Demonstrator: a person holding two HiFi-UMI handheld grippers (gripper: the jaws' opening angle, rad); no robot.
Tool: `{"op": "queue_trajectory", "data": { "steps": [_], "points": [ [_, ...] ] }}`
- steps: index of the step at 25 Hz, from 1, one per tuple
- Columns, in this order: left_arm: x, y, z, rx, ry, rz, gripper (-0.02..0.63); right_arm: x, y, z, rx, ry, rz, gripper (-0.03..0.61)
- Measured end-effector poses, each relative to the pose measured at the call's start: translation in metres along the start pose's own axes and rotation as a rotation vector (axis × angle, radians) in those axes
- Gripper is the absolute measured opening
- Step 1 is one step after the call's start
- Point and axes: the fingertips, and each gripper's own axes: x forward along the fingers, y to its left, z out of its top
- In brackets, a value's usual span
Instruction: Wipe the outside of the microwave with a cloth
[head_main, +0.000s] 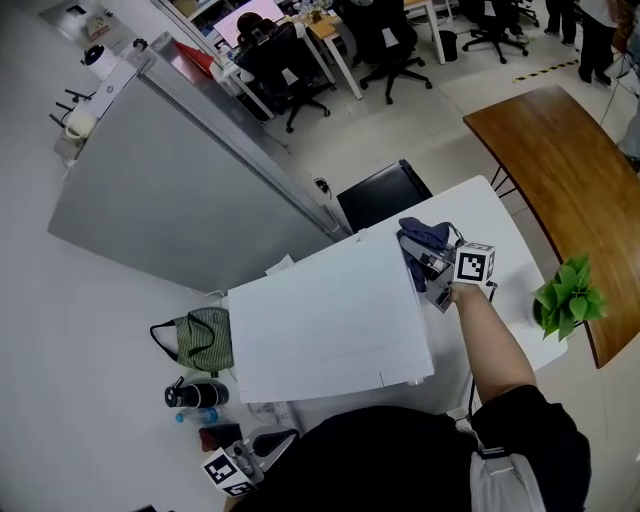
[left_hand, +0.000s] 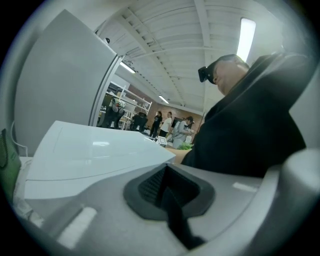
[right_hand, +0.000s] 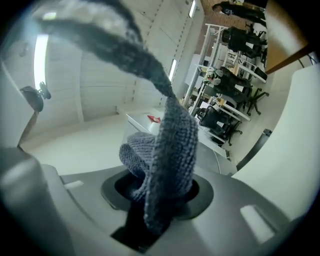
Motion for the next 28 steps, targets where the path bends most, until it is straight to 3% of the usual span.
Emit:
{"op": "queue_trajectory", "data": {
  "steps": [7,14,16,19,21,24,28],
  "points": [
    [0.005,0.001,0.002,-0.002,0.021,0.022,0.003,-0.006,-0.037,-0.027,0.062,0.075,-0.026,0.149],
    [0.012,0.0,0.002,-0.009,0.024,0.017,0.003,-0.023,-0.083,-0.07,0.063,0.284,-0.191,0.149],
    [0.014,0.0,0.001,-0.008,0.025,0.014,0.003,-0.034,-0.11,-0.093,0.036,0.4,-0.303,0.149],
    [0.015,-0.001,0.001,-0.006,0.024,0.014,0.003,-0.06,-0.146,-0.136,-0.069,0.646,-0.486,0.141],
    [0.015,-0.001,0.001,-0.006,0.024,0.015,0.003,-0.065,-0.149,-0.143,-0.106,0.692,-0.513,0.138],
    [0.014,-0.002,0.001,-0.006,0.026,0.014,0.003,-0.062,-0.122,-0.116,-0.186,0.645,-0.454,0.14],
    [0.014,-0.001,-0.001,-0.014,0.028,0.014,0.003,-0.06,-0.036,-0.052,-0.595,0.619,-0.3,0.14]
  ]
}}
